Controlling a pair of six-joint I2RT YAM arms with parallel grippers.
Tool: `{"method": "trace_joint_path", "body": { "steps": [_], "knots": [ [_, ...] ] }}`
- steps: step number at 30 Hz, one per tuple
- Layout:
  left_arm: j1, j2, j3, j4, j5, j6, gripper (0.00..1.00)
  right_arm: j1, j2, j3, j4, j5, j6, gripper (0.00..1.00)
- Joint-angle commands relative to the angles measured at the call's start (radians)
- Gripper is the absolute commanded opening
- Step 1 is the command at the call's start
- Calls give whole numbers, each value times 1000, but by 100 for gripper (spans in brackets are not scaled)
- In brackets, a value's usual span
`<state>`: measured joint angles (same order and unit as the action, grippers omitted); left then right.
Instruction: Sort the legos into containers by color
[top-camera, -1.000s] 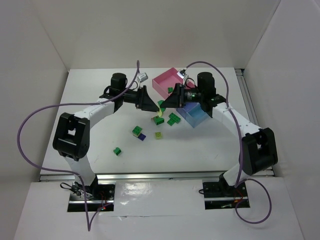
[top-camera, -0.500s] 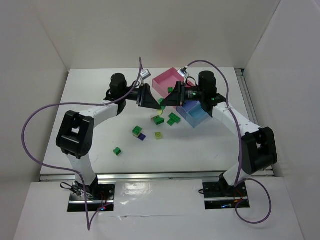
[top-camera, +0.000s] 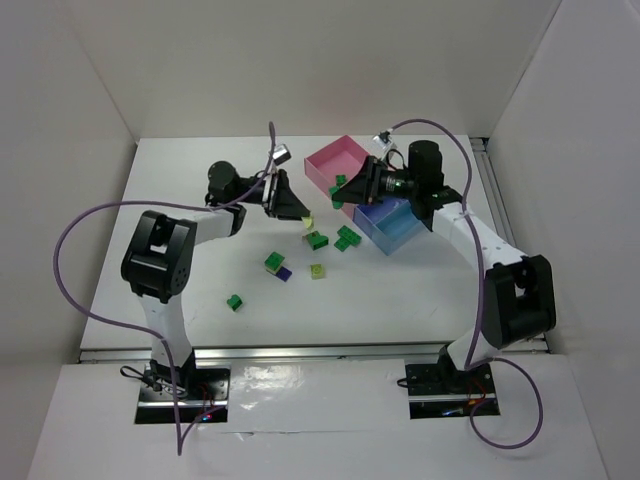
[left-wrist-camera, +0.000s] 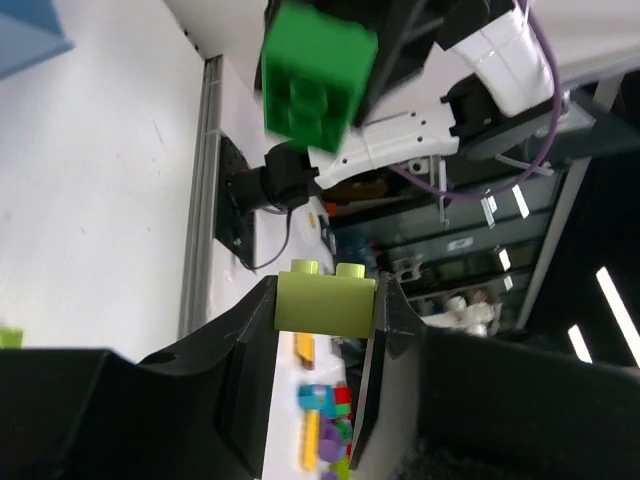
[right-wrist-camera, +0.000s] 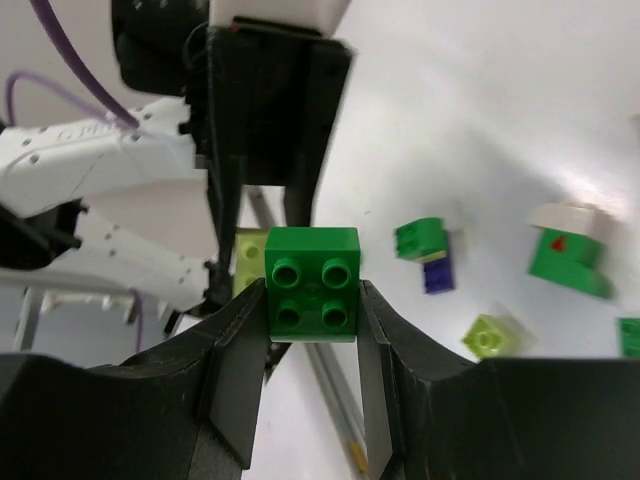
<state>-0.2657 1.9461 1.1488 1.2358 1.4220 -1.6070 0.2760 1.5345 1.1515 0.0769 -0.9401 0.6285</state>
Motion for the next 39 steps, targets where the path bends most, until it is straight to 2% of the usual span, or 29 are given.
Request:
{"method": "trace_joint_path", "body": {
  "steps": [1, 4, 6, 7, 8, 9, 10, 11, 12, 13, 18, 24, 26, 27, 30, 31, 33, 36, 39],
  "knots": [
    [57, 8, -35, 317, 43, -88, 0, -20, -51, 34, -60, 112, -62, 36],
    [86, -10, -66, 174, 31, 14, 0, -29, -51, 43, -88, 254, -62, 36],
    [98, -53, -77, 5, 9, 206, 0, -20, -14, 91, -169, 401, -62, 37],
    [108, -71, -77, -283, -6, 310, 0, -20, 21, 106, -184, 453, -62, 39],
    [108, -91, -19, -497, -58, 441, 0, -6, 38, 140, -199, 506, -72, 39],
    [108, -110, 30, -736, -101, 765, 0, 5, 53, 155, -212, 602, -72, 39],
    [96, -122, 90, -964, -154, 906, 0, 5, 70, 177, -224, 645, -81, 39],
    [86, -122, 205, -1273, -252, 1012, 0, 5, 103, 219, -238, 684, -81, 39],
    [86, -122, 241, -1344, -276, 1076, 0, 5, 121, 238, -249, 742, -81, 39],
    [77, -122, 262, -1384, -299, 1122, 0, 5, 136, 258, -267, 773, -81, 39],
    [77, -150, 308, -1492, -472, 1161, 0, 25, 315, 446, -347, 894, -130, 39],
    [30, -159, 348, -1547, -584, 1179, 0, 35, 541, 646, -347, 935, -150, 40],
    [2, -130, 374, -1573, -609, 1179, 0, 35, 604, 709, -348, 936, -150, 44],
    [-9, -118, 405, -1584, -609, 1179, 0, 35, 675, 803, -371, 936, -150, 60],
    [-44, -63, 491, -1607, -632, 1148, 0, 35, 784, 948, -476, 888, -161, 98],
    [-53, -49, 514, -1607, -665, 1148, 0, 25, 785, 997, -485, 877, -171, 100],
    [-78, 3, 587, -1635, -689, 1138, 0, 25, 744, 998, -471, 877, -180, 100],
    [-105, 81, 685, -1664, -735, 1128, 0, -6, 632, 909, -433, 908, -190, 97],
    [-131, 152, 773, -1664, -779, 1115, 0, -53, 555, 814, -387, 845, -190, 78]
  ]
}}
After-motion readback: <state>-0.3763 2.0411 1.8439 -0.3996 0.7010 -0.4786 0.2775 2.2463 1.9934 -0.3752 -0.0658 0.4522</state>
